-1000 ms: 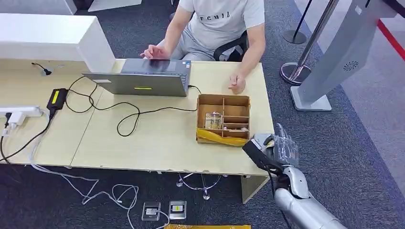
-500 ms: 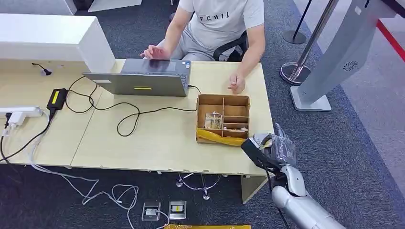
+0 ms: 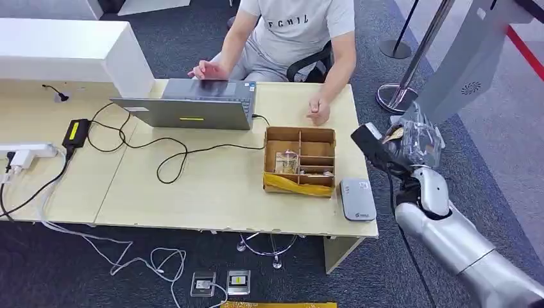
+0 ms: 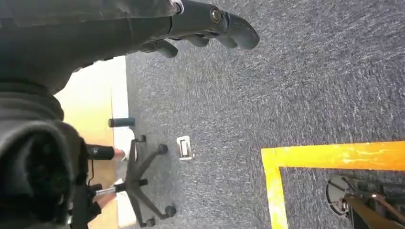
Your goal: Pass the card to the sensor for recognition and then transmit it.
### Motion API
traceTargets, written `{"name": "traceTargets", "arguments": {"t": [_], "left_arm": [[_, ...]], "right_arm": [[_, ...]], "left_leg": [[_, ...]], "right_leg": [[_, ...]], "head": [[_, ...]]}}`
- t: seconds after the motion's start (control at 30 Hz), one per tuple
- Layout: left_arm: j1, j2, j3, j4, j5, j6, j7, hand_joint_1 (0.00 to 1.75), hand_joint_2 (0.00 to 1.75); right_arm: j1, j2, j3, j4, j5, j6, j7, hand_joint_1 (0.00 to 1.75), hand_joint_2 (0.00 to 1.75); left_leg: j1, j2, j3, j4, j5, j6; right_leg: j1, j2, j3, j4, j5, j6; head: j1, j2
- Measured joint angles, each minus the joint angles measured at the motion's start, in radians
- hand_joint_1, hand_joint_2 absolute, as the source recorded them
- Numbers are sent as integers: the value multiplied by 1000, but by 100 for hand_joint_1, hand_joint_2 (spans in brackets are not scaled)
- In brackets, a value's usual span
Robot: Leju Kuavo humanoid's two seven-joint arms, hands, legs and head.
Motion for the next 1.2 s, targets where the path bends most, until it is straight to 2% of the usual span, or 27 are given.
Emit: {"name": "traceTargets", "arguments": {"t": [0.13, 0.33, 0.4, 0.53, 0.7, 0.97, 1.0, 1.07, 1.1, 1.2], "left_arm": [[0, -1, -2, 0, -7, 0, 0, 0, 0], [-1, -2, -2, 0, -8, 1, 0, 0, 0], [-1, -2, -2, 0, -8, 1, -2, 0, 0], [-2, -2, -2, 0, -7, 4, -2, 0, 0], [-2, -2, -2, 0, 0, 7, -2, 0, 0], [-2, -2, -1, 0, 13, 12, -2, 0, 0], [-2, -1, -1, 0, 13, 11, -2, 0, 0], [-2, 0, 0, 0, 13, 13, 4, 0, 0], [-2, 1, 0, 0, 13, 15, 8, 0, 0], [-2, 2, 0, 0, 13, 18, 10, 0, 0]], "right_arm": [[-31, -14, 1, -54, 18, 13, -5, 175, 175], [-34, 7, 13, -62, -2, -5, -47, 175, 175], [-30, 24, 19, -62, -33, -24, -85, 175, 175], [-15, 81, 34, -42, -16, -41, -131, 175, 175], [-15, 141, 45, -1, -10, -47, -147, 175, 175], [-19, 190, 51, 54, 0, -74, -180, 175, 175], [-19, 196, 50, 61, 0, -79, -184, 28, 175], [-18, 204, 51, 78, 2, -82, -184, 28, 175], [-18, 205, 51, 86, 5, -84, -183, 0, 175], [-16, 211, 50, 108, 17, -100, -184, 0, 175]], "left_leg": [[0, 0, 0, 0, 0, 0], [0, 0, -1, 0, 0, 0], [1, 0, -1, 0, 0, 0], [1, 0, -1, 0, 0, 0], [2, -1, -2, 0, 0, 0], [1, -1, -2, 0, 0, 0], [1, -1, -2, 0, 0, 0], [2, -1, -2, 0, 0, 0], [2, -1, -2, 0, 0, 0], [2, -1, -2, 0, 0, -1]], "right_leg": [[0, 0, 0, 0, 0, 0], [0, 0, 0, 0, 0, 0], [0, 0, 0, 0, 0, 0], [1, 0, 0, 0, 0, 0], [2, 0, 0, 0, 0, 0], [1, 0, 0, 0, 0, 0], [1, 0, -1, 0, 0, 0], [1, 0, -1, 0, 0, 0], [1, 0, -1, 0, 0, 0], [1, 0, -1, 0, 0, 0]], "head": [[0, 0], [0, 0], [0, 0], [0, 0], [1, 0], [0, 0], [0, 0], [0, 0], [0, 0], [0, 0]]}}
